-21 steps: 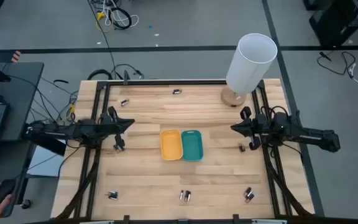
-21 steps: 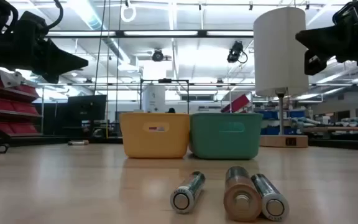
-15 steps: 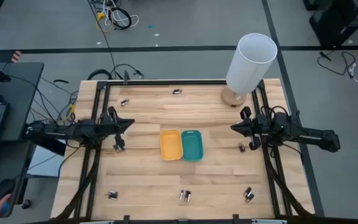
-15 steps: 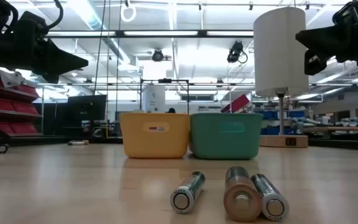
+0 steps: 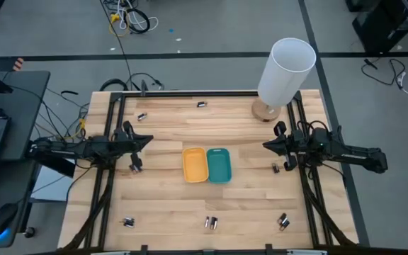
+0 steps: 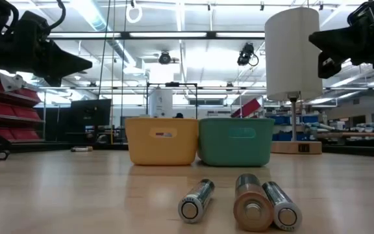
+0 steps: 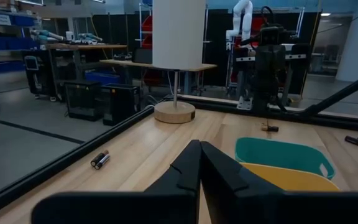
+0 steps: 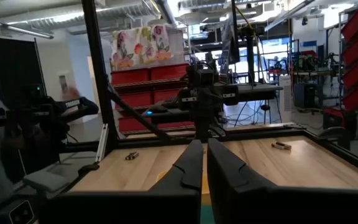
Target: Sort batteries
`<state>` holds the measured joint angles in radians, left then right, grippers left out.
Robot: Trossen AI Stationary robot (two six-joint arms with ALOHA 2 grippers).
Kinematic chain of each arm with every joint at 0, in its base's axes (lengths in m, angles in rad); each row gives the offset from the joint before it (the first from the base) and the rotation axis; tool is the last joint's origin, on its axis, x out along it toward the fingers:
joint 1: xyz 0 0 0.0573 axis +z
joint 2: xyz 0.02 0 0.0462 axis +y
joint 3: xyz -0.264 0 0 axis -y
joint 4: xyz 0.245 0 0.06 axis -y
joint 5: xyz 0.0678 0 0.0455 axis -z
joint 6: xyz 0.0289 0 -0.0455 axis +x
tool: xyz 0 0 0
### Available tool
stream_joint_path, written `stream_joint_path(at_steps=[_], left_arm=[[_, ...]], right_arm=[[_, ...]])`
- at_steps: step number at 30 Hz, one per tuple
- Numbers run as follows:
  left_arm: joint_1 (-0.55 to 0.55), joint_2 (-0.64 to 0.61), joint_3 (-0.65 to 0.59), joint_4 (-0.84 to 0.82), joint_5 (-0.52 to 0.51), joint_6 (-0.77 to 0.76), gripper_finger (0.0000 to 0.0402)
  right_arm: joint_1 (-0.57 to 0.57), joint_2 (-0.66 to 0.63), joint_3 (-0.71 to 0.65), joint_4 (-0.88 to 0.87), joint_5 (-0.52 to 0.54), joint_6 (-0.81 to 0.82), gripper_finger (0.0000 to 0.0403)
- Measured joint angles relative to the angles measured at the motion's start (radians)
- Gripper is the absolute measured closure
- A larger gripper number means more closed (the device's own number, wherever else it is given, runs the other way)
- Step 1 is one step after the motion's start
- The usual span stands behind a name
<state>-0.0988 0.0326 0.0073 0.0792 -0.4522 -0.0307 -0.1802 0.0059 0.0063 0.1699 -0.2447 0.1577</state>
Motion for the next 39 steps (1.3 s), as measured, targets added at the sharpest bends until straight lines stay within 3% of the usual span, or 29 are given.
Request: stream_joint_path(at_steps=[10, 15, 24, 31, 36, 39], left_arm=[[0.0, 0.0, 0.0, 0.005, 0.0, 0.0, 0.038], [0.0, 0.0, 0.0, 0.005, 0.0, 0.0, 0.038], [0.0, 0.0, 0.0, 0.005, 0.0, 0.0, 0.038], [0.0, 0.0, 0.0, 0.076, 0.0, -0.033, 0.038], [0.001, 0.0, 0.0, 0.088, 0.0, -0.165, 0.038], [0.0, 0.0, 0.0, 0.087, 0.001, -0.122, 0.038]], right_arm=[[0.0, 0.0, 0.0, 0.0, 0.0, 0.0, 0.0392], [-0.001, 0.0, 0.0, 0.023, 0.093, -0.007, 0.0392], [0.0, 0.0, 0.0, 0.025, 0.094, -0.003, 0.0392], [0.0, 0.0, 0.0, 0.249, 0.094, 0.002, 0.0392], [0.001, 0.0, 0.0, 0.281, 0.089, 0.172, 0.0392], [0.001, 0.0, 0.0, 0.25, 0.087, 0.25, 0.0392]])
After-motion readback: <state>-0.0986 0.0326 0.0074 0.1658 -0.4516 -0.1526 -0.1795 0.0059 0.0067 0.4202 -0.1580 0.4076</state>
